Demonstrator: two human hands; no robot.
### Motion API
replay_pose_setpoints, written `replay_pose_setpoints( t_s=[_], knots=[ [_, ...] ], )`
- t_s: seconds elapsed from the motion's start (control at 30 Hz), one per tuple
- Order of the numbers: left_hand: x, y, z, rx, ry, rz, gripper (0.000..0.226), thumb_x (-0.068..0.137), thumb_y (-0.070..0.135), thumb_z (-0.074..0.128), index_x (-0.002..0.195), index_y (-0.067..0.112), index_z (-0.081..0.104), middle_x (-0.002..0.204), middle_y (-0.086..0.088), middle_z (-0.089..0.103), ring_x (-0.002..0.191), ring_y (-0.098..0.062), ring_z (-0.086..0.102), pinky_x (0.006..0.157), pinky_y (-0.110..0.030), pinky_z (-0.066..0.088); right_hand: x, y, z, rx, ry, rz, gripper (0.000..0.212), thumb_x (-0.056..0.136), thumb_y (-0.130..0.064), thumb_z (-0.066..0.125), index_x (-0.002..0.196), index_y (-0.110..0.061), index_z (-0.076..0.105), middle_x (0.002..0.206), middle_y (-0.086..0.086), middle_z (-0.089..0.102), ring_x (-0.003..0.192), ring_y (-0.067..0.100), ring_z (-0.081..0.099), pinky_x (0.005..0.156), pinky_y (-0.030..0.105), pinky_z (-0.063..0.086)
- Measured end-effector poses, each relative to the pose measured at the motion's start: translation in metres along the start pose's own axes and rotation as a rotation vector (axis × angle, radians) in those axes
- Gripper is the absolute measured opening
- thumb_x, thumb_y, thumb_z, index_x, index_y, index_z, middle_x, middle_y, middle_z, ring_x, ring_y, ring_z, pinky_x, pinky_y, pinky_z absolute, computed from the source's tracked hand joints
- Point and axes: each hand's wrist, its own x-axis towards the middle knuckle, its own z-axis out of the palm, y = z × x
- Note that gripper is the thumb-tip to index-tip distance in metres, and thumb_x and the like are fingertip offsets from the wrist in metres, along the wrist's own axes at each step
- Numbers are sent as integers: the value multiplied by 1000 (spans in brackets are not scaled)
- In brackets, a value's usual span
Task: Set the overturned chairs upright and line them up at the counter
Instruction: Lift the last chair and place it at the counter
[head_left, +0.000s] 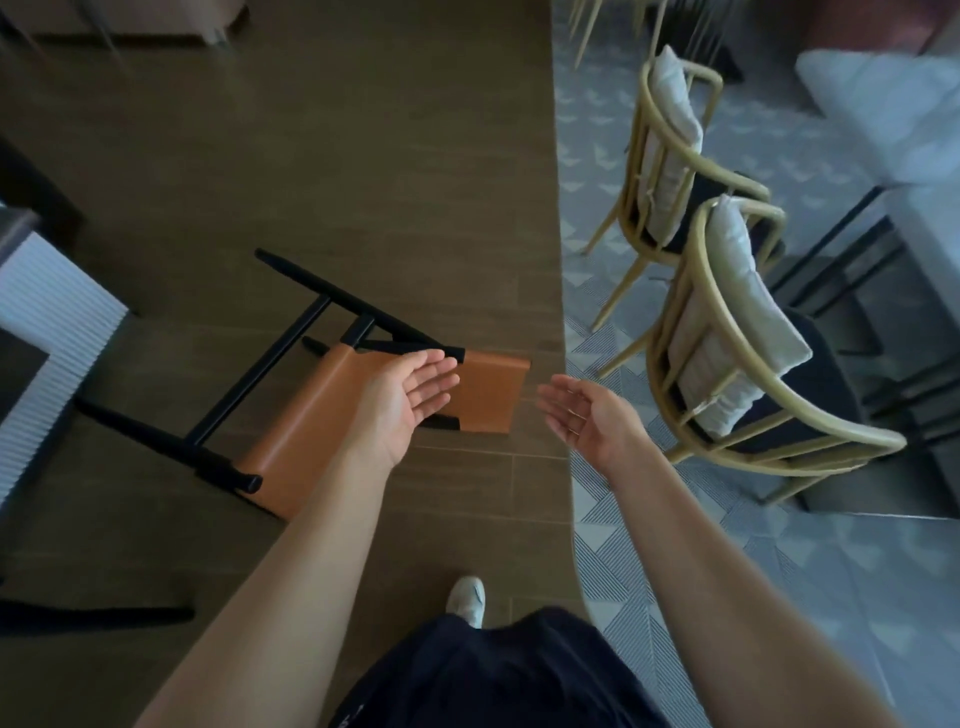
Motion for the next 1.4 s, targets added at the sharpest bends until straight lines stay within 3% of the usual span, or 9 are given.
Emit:
replay_pose_setpoints(
  t_s=[0.2,0.4,0.6,0.8,1.0,1.2,1.4],
  knots=[
    [35,4,35,-1,24,4,28,98,23,47,109,8,68,106,-8,74,99,-22,71,76,-30,58,47,-38,-2,5,-46,33,22,100,-14,49,100,-9,70,92,8,77,82,19,75,70,32,54],
    [58,-11,78,-47,169,5,26,99,23,47,106,10,69,103,-5,75,95,-20,72,83,-34,53,104,-75,-3,-17,-152,112,19,97,-13,52,101,-9,70,94,9,77,85,20,75,69,32,53],
    [73,-27,135,-221,335,64,28,100,24,45,111,9,66,105,-5,74,98,-19,71,88,-34,53,155,-103,-11,-234,-278,164,19,97,-17,52,102,-12,70,97,7,77,87,19,75,73,31,53],
    [88,-54,160,-316,417,42,25,99,22,47,108,7,66,104,-7,75,97,-19,71,88,-34,54,187,-106,-30,-289,-266,204,19,97,-17,52,100,-11,70,92,7,77,84,18,75,71,30,53],
    [136,-110,154,-298,435,-36,24,99,20,49,109,7,66,103,-6,75,97,-18,71,85,-32,53,230,-80,-49,-283,-231,172,18,97,-14,53,100,-9,70,92,7,77,84,18,74,71,30,54],
    [204,-185,124,-569,445,41,23,96,18,51,108,5,66,104,-8,74,98,-20,71,78,-28,56,305,-11,-70,-284,-204,141,16,98,-13,52,100,-8,67,94,7,74,81,15,70,72,27,53],
    [287,-296,91,-439,473,-35,17,97,16,54,105,8,66,104,-7,73,101,-20,69,83,-29,53,422,76,-95,-315,-214,146,18,101,-11,46,100,-9,64,96,6,69,81,12,66,72,23,51]
  ],
)
